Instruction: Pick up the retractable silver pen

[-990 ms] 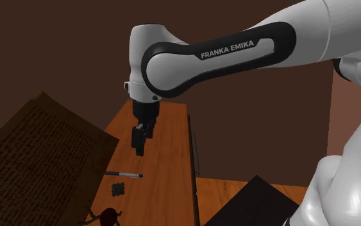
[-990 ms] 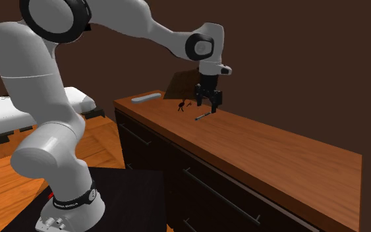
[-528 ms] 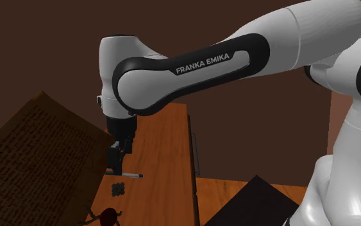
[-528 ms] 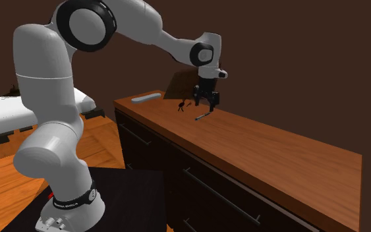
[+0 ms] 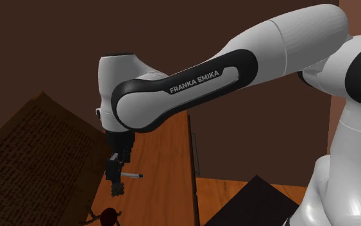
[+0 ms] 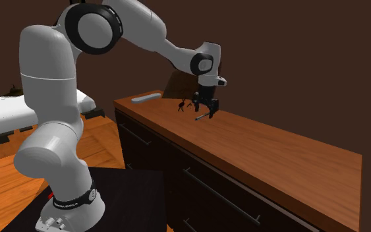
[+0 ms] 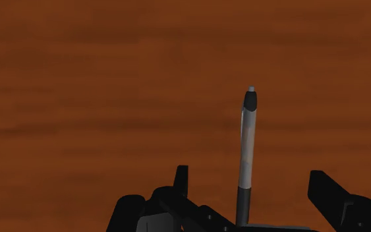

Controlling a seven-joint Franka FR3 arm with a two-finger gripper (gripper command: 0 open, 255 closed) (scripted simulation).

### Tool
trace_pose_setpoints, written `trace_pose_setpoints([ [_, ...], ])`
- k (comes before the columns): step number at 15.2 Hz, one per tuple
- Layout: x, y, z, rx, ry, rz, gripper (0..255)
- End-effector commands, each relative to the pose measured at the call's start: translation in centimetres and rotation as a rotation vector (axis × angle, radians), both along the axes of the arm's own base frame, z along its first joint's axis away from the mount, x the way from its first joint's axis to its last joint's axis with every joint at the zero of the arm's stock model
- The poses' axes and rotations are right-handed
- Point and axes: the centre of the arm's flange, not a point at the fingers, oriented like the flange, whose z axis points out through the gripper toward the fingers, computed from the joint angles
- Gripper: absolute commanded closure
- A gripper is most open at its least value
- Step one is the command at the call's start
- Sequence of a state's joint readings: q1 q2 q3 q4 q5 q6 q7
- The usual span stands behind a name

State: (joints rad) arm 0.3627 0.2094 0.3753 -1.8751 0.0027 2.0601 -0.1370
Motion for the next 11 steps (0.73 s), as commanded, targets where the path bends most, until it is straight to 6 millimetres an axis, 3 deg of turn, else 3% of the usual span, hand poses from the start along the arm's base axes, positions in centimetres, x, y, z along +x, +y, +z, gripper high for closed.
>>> trace_pose_setpoints([
  [1, -0.03, 0.06, -0.22, 0.0, 0.0, 0.0, 255],
  [11, -0.01, -0.01, 0.35, 0.0, 0.0, 0.0, 255],
])
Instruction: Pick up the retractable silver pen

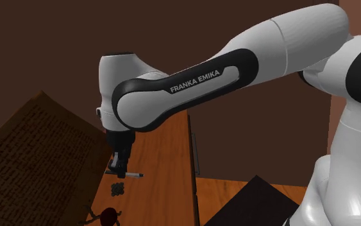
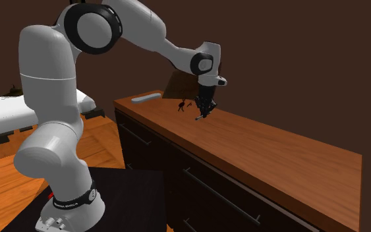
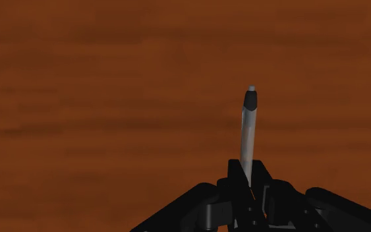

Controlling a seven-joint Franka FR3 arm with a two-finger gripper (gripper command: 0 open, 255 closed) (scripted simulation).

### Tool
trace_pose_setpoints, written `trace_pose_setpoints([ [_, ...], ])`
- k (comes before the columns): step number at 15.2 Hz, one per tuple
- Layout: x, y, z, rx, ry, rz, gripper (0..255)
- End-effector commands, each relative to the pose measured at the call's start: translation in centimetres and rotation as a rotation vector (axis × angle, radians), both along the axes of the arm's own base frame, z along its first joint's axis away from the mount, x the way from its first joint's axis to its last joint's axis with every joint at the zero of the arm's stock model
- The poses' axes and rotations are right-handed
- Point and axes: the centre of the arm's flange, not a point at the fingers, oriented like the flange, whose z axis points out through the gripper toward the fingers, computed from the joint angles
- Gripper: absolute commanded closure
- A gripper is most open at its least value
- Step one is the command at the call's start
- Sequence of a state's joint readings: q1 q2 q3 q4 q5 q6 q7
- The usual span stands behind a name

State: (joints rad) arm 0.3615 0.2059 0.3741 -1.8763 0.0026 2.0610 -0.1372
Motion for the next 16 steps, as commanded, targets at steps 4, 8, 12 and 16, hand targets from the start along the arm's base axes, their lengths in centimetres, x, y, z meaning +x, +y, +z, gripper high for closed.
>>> trace_pose_setpoints([
  [4, -0.1, 0.1, 2.3, 0.0, 0.003, 0.002, 255],
  [8, -0.1, 0.1, 4.4, 0.0, 0.003, 0.002, 255],
  [12, -0.1, 0.1, 6.5, 0.0, 0.003, 0.002, 255],
  [16, -0.1, 0.1, 7.7, 0.0, 0.003, 0.002, 255],
])
